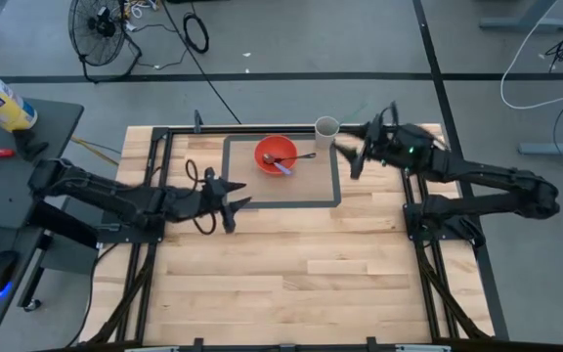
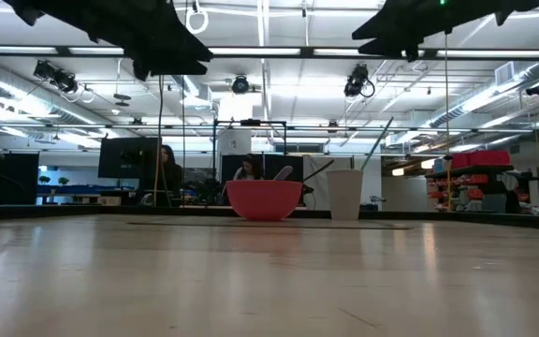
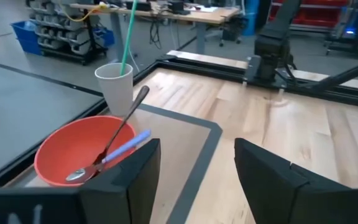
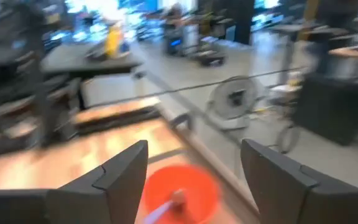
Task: Pick & Place Utensil
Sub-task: Return to Home Position
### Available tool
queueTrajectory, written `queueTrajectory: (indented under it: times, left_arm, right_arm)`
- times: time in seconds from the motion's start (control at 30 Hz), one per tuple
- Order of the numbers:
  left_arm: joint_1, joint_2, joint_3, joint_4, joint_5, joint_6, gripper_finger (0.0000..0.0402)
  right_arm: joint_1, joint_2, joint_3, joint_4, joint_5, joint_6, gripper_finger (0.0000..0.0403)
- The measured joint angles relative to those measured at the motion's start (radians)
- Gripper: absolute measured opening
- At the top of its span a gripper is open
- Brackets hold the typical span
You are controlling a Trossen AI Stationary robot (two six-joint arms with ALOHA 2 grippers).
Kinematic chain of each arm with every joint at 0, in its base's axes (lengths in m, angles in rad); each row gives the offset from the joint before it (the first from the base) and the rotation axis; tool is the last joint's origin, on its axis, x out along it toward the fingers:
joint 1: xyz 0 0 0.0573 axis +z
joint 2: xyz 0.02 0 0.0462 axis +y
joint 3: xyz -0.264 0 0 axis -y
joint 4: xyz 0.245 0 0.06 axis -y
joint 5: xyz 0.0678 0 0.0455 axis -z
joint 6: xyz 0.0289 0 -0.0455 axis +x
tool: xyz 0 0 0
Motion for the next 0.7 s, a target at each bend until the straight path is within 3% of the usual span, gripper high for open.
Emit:
queueTrajectory:
  times: [0.17, 0.33, 0.7]
  left_arm:
    - [0.06, 0.0, 0.0, 0.003, 0.08, 0.018, 0.0193]
    - [0.076, 0.0, 0.0, 0.003, 0.081, 0.005, 0.0182]
    - [0.076, 0.0, 0.0, 0.004, 0.071, -0.002, 0.0182]
  right_arm:
    - [0.121, 0.0, -0.131, 0.119, -0.038, -0.015, 0.0246]
    - [0.21, -0.012, -0.257, 0.235, -0.103, -0.015, 0.0232]
    - [0.312, -0.219, -0.284, 0.067, -0.122, -0.017, 0.0202]
